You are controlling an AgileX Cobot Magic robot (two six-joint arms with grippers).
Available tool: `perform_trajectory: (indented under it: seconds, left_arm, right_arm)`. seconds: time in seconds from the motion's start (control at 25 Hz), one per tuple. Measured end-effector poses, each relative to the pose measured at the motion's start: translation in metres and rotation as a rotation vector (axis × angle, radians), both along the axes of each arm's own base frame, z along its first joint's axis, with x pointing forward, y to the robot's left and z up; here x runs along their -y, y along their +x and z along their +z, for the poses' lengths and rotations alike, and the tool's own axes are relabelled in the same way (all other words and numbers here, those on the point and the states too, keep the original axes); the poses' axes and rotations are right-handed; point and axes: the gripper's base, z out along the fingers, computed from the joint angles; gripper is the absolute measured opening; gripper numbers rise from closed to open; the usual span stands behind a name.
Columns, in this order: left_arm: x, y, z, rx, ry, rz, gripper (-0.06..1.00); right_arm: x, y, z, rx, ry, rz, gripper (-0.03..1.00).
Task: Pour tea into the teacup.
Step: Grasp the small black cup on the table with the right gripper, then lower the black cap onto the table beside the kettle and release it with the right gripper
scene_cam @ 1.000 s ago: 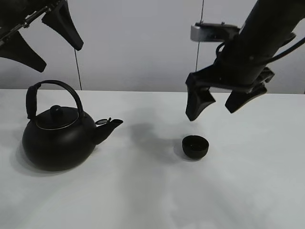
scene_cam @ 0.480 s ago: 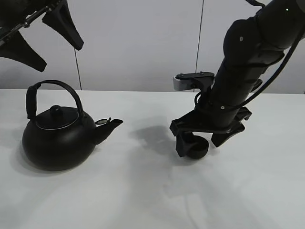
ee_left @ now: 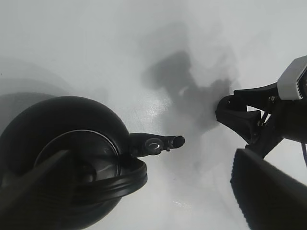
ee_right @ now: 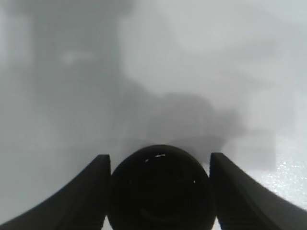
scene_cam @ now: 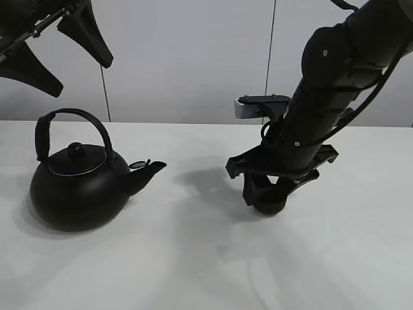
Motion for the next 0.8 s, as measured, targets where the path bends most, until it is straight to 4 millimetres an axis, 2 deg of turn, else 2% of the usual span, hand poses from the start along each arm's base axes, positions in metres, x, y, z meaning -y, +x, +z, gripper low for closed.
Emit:
perform_trajectory:
  seconds: [0.12, 0.36, 0.8]
  left_arm:
    - [0.0, 0.0, 0.0, 0.0, -0.001, 0.0, 0.63]
    - [0.0, 0.0, 0.0, 0.0, -0.001, 0.0, 0.63]
    - [0.0, 0.0, 0.0, 0.0, -0.001, 0.0, 0.63]
  right_arm:
    - [-0.01, 0.001, 0.007, -0.011, 0.019, 0.005, 0.4]
    - [-0.059, 0.0, 0.032, 0.048, 0.052, 0.117, 0.4]
    - [-0.101, 0.003, -0.002, 0.013, 0.027, 0.206, 0.4]
